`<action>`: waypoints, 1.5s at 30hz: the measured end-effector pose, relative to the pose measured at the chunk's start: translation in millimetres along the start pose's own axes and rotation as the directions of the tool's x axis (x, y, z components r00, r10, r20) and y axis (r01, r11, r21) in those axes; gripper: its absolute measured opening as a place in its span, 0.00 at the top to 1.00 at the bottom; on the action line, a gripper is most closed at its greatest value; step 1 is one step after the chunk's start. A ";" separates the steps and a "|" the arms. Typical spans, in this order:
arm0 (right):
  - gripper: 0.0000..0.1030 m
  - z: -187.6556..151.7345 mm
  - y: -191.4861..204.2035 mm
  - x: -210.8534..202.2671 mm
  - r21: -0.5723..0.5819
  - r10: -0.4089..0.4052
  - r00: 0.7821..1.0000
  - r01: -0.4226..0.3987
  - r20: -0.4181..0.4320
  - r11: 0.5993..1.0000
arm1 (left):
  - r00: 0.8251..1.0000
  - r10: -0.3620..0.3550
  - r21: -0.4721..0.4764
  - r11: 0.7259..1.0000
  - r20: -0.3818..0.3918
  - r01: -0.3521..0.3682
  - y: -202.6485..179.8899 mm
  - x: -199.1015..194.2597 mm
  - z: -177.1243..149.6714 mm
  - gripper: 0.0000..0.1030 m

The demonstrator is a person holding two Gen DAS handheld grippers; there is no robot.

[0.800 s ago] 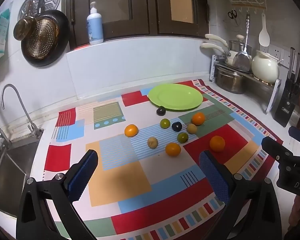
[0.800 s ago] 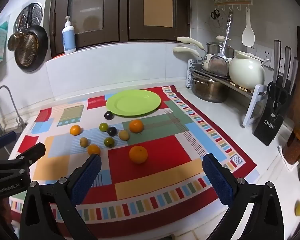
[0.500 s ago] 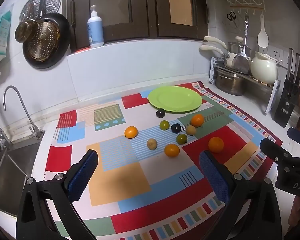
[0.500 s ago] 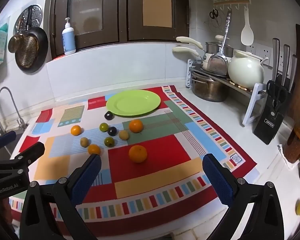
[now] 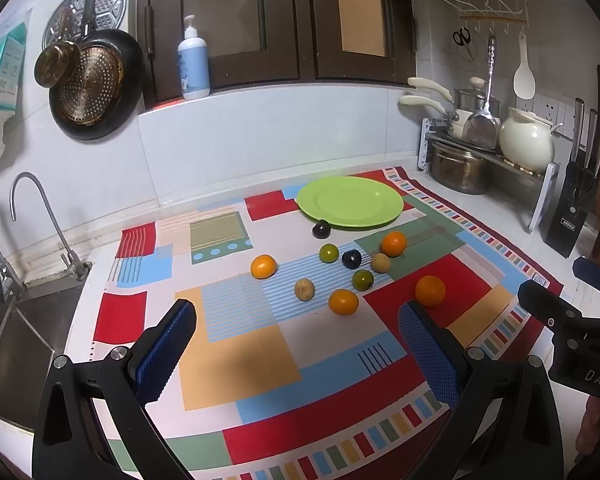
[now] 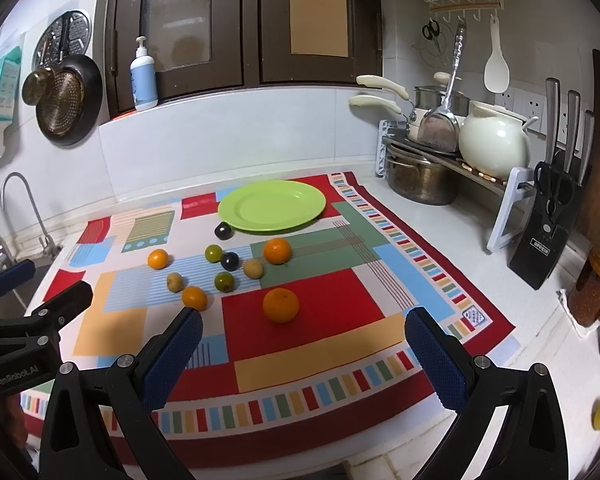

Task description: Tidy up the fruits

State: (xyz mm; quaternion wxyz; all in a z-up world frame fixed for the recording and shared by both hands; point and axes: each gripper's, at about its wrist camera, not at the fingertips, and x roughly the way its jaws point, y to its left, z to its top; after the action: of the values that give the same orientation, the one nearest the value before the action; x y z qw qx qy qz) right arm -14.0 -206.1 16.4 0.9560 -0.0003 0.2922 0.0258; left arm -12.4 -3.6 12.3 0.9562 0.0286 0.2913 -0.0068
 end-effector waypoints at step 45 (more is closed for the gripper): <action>0.01 0.3 1.1 8.1 0.007 0.007 1.000 -0.007 -0.011 1.000 | 1.000 -0.022 0.012 1.000 0.012 0.022 -2.8 6.4 1.2 0.00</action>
State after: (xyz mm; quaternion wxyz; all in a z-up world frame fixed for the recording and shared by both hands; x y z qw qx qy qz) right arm -7.1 -204.6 12.1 0.9543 0.0038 0.2976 0.0279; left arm -6.4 -6.4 9.6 0.9577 0.0310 0.2856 -0.0193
